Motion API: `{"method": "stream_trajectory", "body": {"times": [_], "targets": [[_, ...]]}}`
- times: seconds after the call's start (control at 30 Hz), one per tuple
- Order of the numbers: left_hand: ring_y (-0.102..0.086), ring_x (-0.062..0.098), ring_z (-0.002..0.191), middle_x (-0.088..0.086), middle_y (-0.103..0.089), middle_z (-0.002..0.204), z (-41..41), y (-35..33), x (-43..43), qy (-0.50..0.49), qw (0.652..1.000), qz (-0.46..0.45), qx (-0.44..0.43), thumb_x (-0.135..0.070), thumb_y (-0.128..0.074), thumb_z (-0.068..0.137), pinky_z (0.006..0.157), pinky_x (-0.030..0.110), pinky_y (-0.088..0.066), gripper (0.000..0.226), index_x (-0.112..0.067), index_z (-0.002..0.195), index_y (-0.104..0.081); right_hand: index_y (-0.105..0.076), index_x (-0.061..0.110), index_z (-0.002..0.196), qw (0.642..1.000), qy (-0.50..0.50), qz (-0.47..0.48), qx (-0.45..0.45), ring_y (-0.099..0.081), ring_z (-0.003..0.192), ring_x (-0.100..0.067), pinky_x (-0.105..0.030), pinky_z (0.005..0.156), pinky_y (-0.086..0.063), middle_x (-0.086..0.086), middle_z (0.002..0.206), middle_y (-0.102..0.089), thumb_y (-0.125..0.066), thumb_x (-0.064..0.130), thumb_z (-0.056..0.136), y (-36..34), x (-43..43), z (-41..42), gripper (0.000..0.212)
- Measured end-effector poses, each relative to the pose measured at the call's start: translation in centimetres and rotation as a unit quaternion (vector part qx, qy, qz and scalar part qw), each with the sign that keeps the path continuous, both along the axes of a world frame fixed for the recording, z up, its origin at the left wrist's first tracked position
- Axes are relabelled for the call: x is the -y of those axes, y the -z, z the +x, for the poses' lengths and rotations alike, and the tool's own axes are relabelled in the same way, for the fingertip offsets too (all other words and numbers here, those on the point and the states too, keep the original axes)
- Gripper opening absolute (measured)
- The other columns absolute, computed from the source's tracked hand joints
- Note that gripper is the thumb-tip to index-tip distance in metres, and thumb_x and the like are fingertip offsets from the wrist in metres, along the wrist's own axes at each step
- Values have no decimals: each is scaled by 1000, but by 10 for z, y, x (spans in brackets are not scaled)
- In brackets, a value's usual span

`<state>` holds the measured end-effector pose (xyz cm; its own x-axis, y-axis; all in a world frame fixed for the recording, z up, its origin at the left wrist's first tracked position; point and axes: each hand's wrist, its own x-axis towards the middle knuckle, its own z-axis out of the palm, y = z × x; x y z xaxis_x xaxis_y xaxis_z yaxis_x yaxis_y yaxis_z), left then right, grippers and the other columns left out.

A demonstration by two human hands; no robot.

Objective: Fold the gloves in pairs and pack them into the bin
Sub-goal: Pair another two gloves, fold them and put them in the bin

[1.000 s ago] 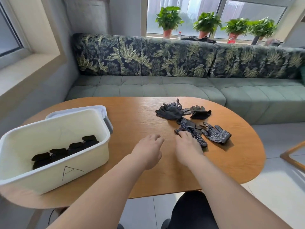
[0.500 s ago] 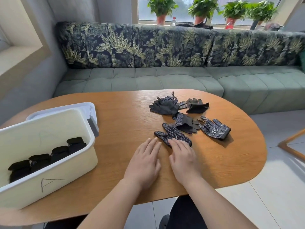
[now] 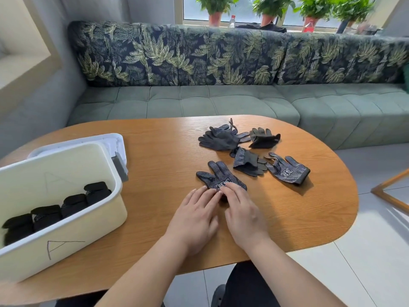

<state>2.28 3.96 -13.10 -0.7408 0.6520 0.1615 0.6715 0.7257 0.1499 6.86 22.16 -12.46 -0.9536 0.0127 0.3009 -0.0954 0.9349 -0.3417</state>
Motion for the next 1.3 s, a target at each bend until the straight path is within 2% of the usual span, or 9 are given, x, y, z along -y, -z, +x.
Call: {"method": "stream_trajectory", "body": {"times": [0.1,0.2,0.33,0.5,0.63,0.73,0.83,1.03,1.3], "targets": [[-24,28,159,5,-41,165,2,-3,0,-43,999,-9,4,-51,-32,104,132,47,-16,64,-24,162,-42,-53,16,150,998,56,28,0,-39,153,-25,-47,122,-41,-5,159,-46,-57,16,94,0,1,-4,56],[-15,28,163,9,-33,170,4,-7,2,-78,997,-3,12,-54,-29,103,133,47,-12,71,-18,163,-41,-46,18,157,994,100,43,20,-27,160,-24,-46,128,-31,-5,168,-37,-49,25,103,0,1,-11,55],[-5,17,165,-1,-21,176,3,-6,3,-43,999,17,-2,-51,-29,105,134,42,-7,69,-20,167,-31,-33,21,164,991,113,42,58,-8,165,-22,-45,133,-16,-4,178,-16,-33,40,110,-9,-2,-32,58],[-13,14,163,-7,-27,173,0,-4,3,-33,999,26,12,-51,-32,105,133,40,-6,67,-27,167,-30,-20,27,169,982,141,47,117,7,165,-25,-46,133,-3,-5,180,6,-28,53,111,-15,-20,-66,64],[-29,25,155,1,-38,162,2,-7,3,-52,998,43,10,-50,-41,102,131,45,-20,65,-24,161,-41,-24,31,168,971,160,64,163,-3,165,-26,-47,134,-4,-6,179,-10,-21,60,110,-13,-34,-76,65],[-35,30,149,5,-43,153,4,-7,4,-72,996,55,10,-49,-47,100,128,47,-28,63,-21,156,-48,-42,26,160,972,178,109,112,-30,155,-29,-49,131,-17,-8,166,-38,-19,57,108,-7,-27,-69,65],[-38,31,148,7,-46,151,4,-5,4,-76,995,63,5,-49,-49,99,127,47,-31,62,-19,153,-52,-63,21,142,975,196,92,40,-50,133,-30,-50,120,-34,-7,143,-59,-28,52,103,3,-20,-63,61],[-29,22,156,2,-38,164,2,-3,3,-35,998,42,-1,-50,-40,103,131,44,-19,63,-22,159,-45,-73,23,125,978,199,63,-22,-57,118,-25,-46,108,-40,1,126,-66,-46,42,102,8,-19,-52,40],[-29,20,158,2,-40,165,3,-1,3,-53,997,53,-5,-49,-42,102,132,45,-20,62,-21,158,-49,-78,21,110,981,118,57,-142,-63,107,-22,-41,98,-48,6,109,-71,-60,22,94,8,-17,-44,24]]}}
